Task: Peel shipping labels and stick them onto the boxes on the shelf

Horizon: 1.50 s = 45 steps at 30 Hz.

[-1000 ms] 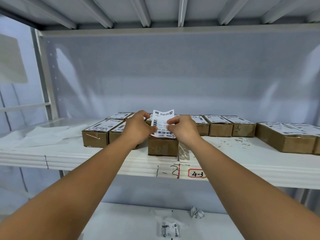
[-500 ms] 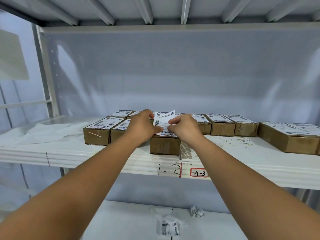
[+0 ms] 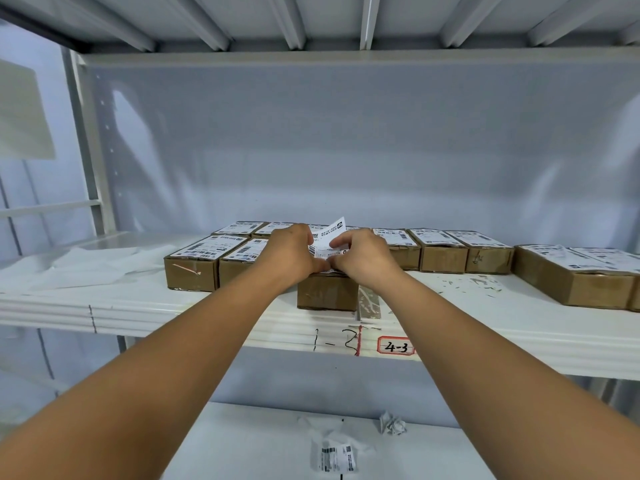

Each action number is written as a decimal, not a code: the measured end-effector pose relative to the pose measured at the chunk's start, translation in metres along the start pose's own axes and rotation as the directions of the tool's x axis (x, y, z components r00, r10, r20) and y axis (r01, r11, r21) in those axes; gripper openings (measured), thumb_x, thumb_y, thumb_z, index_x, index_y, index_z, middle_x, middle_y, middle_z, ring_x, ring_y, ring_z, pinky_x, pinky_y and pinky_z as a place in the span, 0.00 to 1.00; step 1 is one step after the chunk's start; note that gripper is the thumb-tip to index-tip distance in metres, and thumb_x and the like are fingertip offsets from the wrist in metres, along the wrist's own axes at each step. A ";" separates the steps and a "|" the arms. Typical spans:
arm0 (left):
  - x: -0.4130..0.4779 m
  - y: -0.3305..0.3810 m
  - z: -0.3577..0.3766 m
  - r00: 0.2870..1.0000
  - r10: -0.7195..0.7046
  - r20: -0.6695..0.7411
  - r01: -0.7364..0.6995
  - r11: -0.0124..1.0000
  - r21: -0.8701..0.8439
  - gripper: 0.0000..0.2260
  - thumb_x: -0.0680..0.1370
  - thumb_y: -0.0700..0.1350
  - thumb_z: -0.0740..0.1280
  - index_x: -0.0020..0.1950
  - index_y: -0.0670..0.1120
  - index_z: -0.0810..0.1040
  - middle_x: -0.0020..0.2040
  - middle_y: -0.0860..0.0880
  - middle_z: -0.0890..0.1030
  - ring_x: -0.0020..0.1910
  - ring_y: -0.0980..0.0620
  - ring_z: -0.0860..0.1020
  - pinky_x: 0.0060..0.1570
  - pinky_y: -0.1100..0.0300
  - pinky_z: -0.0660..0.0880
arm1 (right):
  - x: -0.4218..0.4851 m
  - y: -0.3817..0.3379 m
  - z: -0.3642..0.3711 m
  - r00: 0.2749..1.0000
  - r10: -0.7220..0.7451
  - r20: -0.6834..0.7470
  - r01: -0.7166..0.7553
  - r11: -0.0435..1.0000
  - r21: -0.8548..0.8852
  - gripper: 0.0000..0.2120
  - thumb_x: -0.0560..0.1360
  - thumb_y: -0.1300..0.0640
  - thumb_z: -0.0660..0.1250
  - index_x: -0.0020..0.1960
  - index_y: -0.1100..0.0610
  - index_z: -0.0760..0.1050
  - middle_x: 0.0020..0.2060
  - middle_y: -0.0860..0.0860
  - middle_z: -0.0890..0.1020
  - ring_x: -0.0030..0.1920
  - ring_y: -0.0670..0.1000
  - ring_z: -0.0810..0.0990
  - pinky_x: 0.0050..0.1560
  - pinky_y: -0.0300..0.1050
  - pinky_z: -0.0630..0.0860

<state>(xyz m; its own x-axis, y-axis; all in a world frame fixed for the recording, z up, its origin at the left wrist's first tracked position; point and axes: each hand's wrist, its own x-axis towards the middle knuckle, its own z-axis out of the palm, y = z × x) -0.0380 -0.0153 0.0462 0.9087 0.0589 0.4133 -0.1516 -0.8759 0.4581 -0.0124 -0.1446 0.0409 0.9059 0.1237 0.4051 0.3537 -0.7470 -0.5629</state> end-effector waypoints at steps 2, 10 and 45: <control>0.000 0.000 0.000 1.000 0.013 0.003 -0.013 1.000 0.025 0.23 0.71 0.50 0.74 0.61 0.43 0.73 0.59 0.44 0.77 0.57 0.47 0.74 0.47 0.61 0.68 | 0.001 -0.002 -0.001 1.000 -0.005 0.009 0.005 1.000 -0.025 0.16 0.73 0.57 0.70 0.60 0.55 0.78 0.62 0.52 0.76 0.62 0.52 0.74 0.55 0.37 0.69; 0.001 -0.008 0.003 0.999 0.037 0.037 -0.042 0.988 0.150 0.20 0.72 0.59 0.69 0.58 0.48 0.78 0.57 0.44 0.74 0.55 0.44 0.74 0.54 0.54 0.73 | 0.004 0.000 -0.001 0.999 0.026 0.040 -0.025 1.000 -0.007 0.14 0.72 0.55 0.72 0.57 0.55 0.80 0.59 0.51 0.78 0.60 0.51 0.75 0.51 0.36 0.68; -0.022 -0.039 0.043 0.997 0.058 -0.051 -0.075 0.903 -0.423 0.17 0.80 0.55 0.56 0.67 0.54 0.72 0.63 0.57 0.75 0.55 0.64 0.68 0.53 0.68 0.61 | 0.031 0.052 0.026 0.982 0.114 0.151 -0.181 0.793 0.582 0.18 0.76 0.54 0.66 0.66 0.54 0.74 0.63 0.50 0.76 0.61 0.47 0.73 0.60 0.38 0.65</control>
<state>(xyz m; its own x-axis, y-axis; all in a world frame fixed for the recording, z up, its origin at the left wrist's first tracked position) -0.0349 -0.0030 -0.0146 0.8771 0.0321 0.4792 -0.3692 -0.5931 0.7155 0.0402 -0.1624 0.0058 0.9649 0.1353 0.2249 0.2517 -0.2349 -0.9389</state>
